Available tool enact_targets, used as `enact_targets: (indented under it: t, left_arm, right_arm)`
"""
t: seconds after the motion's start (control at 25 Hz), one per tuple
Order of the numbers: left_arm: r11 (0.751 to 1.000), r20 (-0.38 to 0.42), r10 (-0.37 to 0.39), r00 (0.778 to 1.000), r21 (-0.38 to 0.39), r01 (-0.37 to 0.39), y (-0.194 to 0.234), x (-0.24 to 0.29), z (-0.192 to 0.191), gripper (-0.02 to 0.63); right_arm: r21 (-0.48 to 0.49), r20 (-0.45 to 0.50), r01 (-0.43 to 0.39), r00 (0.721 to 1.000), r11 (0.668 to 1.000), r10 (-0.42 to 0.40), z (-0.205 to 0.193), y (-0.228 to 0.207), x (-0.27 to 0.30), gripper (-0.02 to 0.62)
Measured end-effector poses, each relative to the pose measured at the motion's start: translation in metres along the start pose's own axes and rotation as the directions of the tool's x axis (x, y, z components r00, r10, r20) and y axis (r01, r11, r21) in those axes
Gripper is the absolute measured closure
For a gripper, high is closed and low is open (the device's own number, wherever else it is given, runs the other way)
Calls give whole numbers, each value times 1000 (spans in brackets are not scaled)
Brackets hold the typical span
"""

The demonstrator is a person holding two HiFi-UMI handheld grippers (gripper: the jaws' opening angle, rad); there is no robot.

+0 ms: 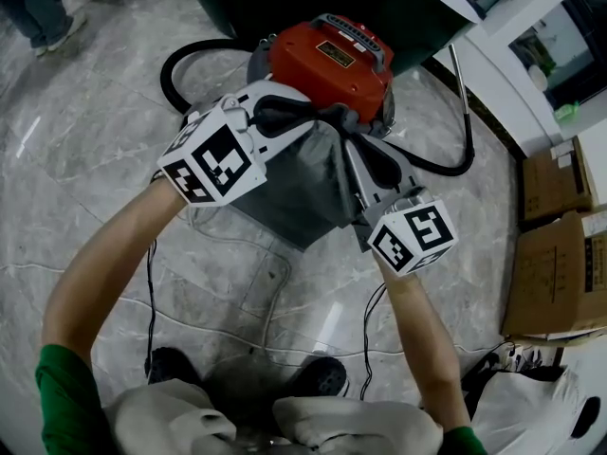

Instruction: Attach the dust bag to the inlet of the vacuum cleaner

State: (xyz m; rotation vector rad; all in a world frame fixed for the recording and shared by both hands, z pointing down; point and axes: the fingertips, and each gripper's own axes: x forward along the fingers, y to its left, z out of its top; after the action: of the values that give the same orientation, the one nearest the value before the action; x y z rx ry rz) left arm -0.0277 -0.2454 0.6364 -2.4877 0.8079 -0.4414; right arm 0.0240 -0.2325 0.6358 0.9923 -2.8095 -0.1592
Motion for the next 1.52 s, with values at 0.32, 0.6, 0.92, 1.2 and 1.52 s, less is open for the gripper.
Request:
enact_targets:
  t: [0.32,0.6,0.92,1.2,1.52]
  left_arm:
    - [1000,-6,17,1000,15,-17,-4,-6,0,561]
    - [998,23,56,998,-3,-56,-3,-9,1,561]
    - [998,23,63,998,-8,-62,-4,-10,1,561]
    - [997,40,69,997,-21,-68,-4,-10,2,561]
    - [998,115,67,991,-22,-65,-2,-13,8,561]
  right_arm:
    - [-10,-3,-1,1000,1000,1,0,4,-6,565]
    - [-9,6,-7,1000,1000,7,-1,6,-6,565]
    - [-21,-5,-2,1000,1000,2,-2,7,-7,565]
    - [-24,-1,0,1000,1000,0,-1,9,-5,565]
    - [-49,36,30,999,998,-28,1,12,-4,565]
